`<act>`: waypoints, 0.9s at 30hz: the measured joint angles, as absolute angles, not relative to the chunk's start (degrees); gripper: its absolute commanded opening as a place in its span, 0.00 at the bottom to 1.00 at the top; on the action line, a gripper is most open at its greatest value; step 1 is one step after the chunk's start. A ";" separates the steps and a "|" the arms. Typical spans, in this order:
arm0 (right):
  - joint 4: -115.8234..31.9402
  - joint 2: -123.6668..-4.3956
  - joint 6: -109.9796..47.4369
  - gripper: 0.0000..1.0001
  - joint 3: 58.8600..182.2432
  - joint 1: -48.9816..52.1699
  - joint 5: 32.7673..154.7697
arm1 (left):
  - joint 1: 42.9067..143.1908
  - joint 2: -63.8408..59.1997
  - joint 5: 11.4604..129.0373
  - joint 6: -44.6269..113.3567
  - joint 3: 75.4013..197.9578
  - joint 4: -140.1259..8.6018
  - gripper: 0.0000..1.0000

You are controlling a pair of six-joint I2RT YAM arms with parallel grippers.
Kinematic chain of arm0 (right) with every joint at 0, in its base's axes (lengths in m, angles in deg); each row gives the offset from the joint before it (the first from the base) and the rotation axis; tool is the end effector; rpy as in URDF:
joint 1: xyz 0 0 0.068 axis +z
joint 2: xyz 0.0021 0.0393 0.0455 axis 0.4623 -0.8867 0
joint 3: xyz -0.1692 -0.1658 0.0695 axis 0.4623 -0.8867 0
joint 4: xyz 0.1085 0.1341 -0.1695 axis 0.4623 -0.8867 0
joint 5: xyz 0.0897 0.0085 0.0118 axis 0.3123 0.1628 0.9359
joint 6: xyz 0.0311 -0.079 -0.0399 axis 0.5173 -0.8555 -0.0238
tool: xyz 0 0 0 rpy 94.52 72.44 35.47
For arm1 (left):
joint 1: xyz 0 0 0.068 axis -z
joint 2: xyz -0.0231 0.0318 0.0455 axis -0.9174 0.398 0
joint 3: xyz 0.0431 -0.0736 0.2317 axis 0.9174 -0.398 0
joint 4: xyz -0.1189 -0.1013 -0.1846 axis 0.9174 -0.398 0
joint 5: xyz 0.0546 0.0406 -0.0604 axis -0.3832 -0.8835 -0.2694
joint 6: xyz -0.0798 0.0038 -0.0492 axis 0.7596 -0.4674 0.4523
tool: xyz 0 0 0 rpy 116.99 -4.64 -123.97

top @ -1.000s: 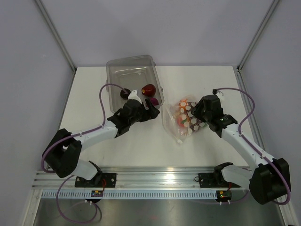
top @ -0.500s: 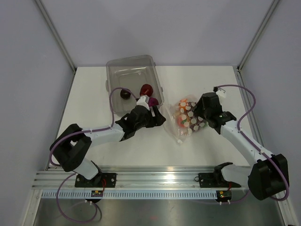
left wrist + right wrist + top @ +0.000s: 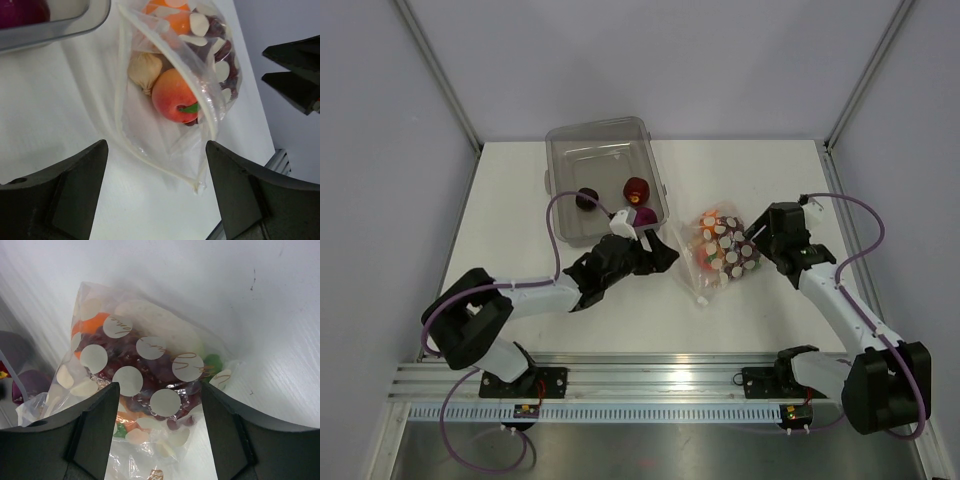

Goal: Open the zip-top bag and remove the fake food
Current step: Adjust the zipper food storage bag at the center of the board.

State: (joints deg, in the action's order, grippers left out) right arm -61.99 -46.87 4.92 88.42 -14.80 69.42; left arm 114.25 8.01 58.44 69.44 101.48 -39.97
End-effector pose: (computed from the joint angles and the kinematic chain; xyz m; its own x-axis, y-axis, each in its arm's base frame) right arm 0.2623 0.0342 0.2027 -0.4683 0.5639 -0.6802 0.4372 0.8169 0.3762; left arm 0.2348 -0.2505 0.1647 -0.6731 -0.3388 -0.6574 0.3057 0.6820 -0.6644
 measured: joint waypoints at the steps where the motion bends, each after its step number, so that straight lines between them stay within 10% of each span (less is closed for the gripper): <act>1: -62.16 -46.87 5.51 0.74 88.23 -15.68 70.25 | 114.43 8.01 58.44 69.59 101.46 -38.87 0.84; 27: -56.96 -51.00 15.52 0.63 81.91 -25.23 84.74 | 117.57 13.38 57.98 69.81 110.07 -34.33 0.86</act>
